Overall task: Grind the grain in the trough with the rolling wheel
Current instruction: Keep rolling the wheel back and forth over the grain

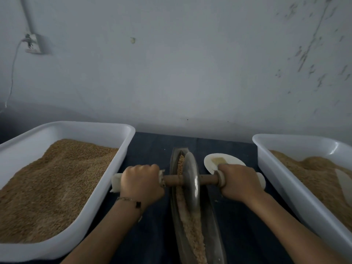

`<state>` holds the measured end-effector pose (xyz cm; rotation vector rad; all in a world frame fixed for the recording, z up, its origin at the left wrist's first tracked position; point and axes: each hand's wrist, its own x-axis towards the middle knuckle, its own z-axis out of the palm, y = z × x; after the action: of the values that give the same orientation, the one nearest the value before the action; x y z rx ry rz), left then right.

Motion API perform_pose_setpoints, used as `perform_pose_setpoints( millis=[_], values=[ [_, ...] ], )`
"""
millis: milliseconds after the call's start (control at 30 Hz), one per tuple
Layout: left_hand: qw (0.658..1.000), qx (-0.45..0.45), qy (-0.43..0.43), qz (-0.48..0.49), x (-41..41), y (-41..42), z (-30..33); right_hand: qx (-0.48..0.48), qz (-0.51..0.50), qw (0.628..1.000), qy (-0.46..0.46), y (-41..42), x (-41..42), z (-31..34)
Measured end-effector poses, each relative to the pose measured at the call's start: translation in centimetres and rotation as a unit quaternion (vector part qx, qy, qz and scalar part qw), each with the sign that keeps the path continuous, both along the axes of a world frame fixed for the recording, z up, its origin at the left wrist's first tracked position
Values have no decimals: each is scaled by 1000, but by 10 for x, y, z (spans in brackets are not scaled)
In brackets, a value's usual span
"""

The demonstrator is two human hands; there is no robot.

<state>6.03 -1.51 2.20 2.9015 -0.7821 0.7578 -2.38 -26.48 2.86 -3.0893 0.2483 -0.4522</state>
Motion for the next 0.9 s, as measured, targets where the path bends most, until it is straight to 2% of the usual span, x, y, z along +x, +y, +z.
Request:
perform_pose_setpoints(
  millis=[233, 333, 500, 600, 733, 900],
  values=[
    [998, -12, 56, 19, 22, -10, 7, -54, -7, 996, -63, 2, 22, 3],
    [999, -31, 16, -1, -1, -2, 3, -81, 12, 989, -120, 10, 1, -3],
    [993, -52, -33, -97, -57, 28, -2, -101, 82, 964, -232, 14, -58, -19],
    [983, -72, -95, -136, -81, 44, -9, -109, 116, 946, -282, 11, -85, -19],
    [979, -77, -121, -147, -91, 46, -8, -112, 131, 948, -268, 11, -91, -16],
    [995, -47, -7, -93, -53, 25, -1, -90, 79, 977, -176, 8, -48, -14]
  ],
)
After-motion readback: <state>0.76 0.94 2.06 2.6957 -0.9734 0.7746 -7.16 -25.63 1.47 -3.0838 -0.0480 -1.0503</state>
